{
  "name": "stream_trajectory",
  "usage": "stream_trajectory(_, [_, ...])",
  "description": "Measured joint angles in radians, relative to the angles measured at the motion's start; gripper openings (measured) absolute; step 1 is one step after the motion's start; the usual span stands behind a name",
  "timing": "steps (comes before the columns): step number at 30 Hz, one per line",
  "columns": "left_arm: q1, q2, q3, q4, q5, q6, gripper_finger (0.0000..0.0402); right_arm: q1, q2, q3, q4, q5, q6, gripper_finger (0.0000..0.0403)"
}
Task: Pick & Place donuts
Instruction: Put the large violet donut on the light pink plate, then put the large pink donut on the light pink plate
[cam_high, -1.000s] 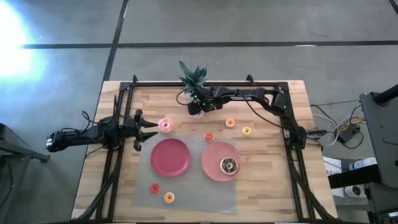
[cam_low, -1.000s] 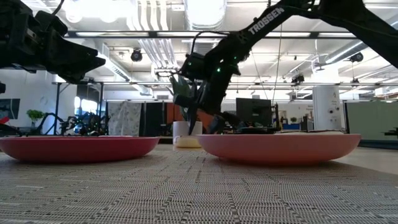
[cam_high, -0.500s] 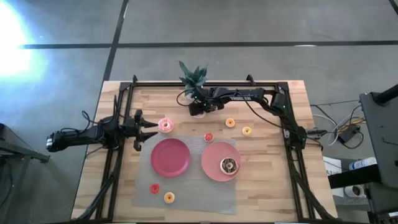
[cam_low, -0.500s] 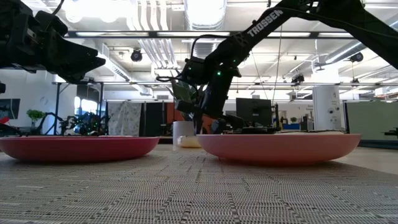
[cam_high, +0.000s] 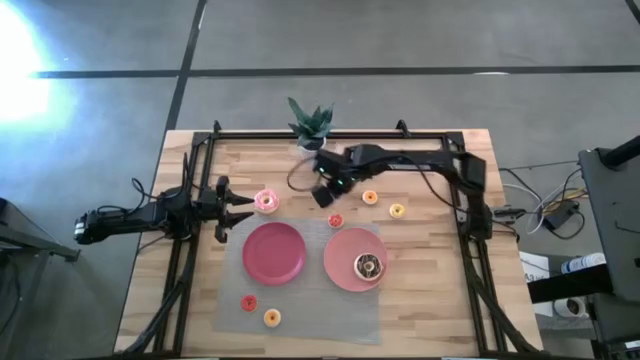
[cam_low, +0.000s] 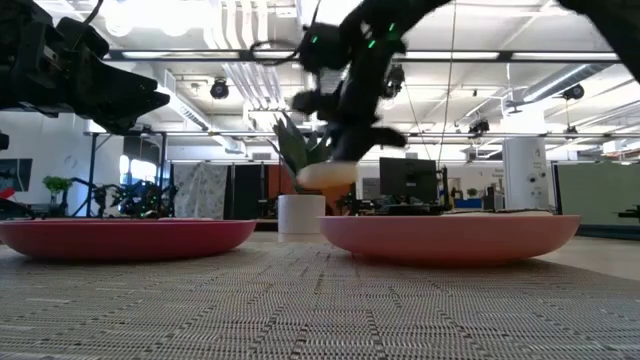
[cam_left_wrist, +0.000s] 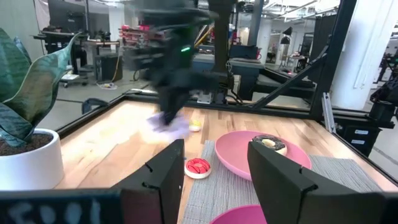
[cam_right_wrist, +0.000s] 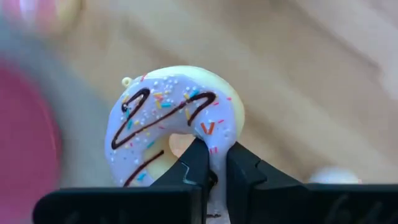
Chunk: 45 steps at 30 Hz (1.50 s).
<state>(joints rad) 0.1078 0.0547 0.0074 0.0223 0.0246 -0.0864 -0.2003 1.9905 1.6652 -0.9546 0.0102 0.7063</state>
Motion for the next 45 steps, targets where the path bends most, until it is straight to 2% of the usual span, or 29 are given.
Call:
stream_trajectory(4, [0.000, 0.000, 0.000, 0.000, 0.000, 0.000, 0.0152, 0.094, -0.115, -0.118, -0.081, -0.077, 0.002, 0.0018])
stream_trajectory(9, [0.000, 0.000, 0.000, 0.000, 0.000, 0.000, 0.0152, 0.206, -0.220, -0.294, 0.021, -0.098, 0.161, 0.0018])
stream_trajectory(12, [0.000, 0.000, 0.000, 0.000, 0.000, 0.000, 0.0152, 0.256, -0.226, -0.371, 0.134, -0.096, 0.247, 0.0021])
stream_trajectory(15, [0.000, 0.000, 0.000, 0.000, 0.000, 0.000, 0.0152, 0.285, -0.209, -0.414, 0.197, -0.059, 0.303, 0.0022])
stream_trajectory(20, [0.000, 0.001, 0.000, 0.000, 0.000, 0.000, 0.0152, 0.301, -0.188, -0.451, 0.190, 0.048, 0.389, 0.0027])
stream_trajectory(24, [0.000, 0.002, 0.000, 0.000, 0.000, 0.000, 0.0152, 0.301, -0.190, -0.449, 0.199, 0.056, 0.362, 0.0062])
stream_trajectory(35, [0.000, 0.002, 0.000, 0.000, 0.000, 0.000, 0.0152, 0.303, -0.194, -0.446, 0.183, 0.030, 0.284, 0.0211])
stream_trajectory(38, [0.000, 0.002, 0.000, 0.000, 0.000, 0.000, 0.0152, 0.308, -0.217, -0.446, 0.178, 0.036, 0.211, 0.0231])
stream_trajectory(40, [0.000, 0.002, 0.000, 0.000, 0.000, 0.000, 0.0152, 0.315, -0.237, -0.446, 0.168, 0.078, 0.196, 0.0237])
stream_trajectory(45, [0.000, 0.002, 0.000, 0.000, 0.000, 0.000, 0.0152, 0.302, -0.281, -0.446, 0.219, 0.111, 0.183, 0.0238])
